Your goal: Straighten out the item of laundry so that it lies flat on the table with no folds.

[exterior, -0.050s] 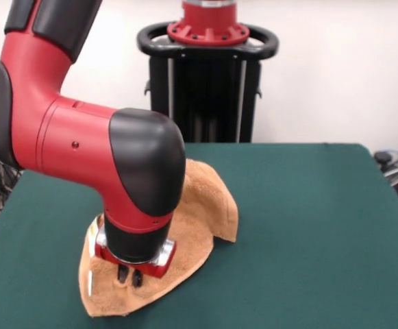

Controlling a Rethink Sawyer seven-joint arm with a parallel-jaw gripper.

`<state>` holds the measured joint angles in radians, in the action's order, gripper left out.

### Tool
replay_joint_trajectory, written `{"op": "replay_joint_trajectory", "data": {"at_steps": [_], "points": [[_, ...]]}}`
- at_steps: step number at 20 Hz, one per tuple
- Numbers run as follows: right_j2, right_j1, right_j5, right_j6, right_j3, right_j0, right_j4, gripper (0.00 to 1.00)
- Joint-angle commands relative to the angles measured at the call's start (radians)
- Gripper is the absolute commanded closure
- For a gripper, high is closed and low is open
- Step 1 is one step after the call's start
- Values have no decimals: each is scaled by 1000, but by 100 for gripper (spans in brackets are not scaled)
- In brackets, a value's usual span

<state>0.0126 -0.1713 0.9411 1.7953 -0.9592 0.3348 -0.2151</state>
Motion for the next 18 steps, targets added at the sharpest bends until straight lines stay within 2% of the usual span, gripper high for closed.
{"op": "replay_joint_trajectory", "data": {"at_steps": [1,7,12,18], "points": [[-31,2,69,56,121,-8,7,100],[-36,42,141,86,256,-7,24,100],[-38,35,127,96,254,-5,28,100],[-31,44,37,115,199,-9,11,100]]}}
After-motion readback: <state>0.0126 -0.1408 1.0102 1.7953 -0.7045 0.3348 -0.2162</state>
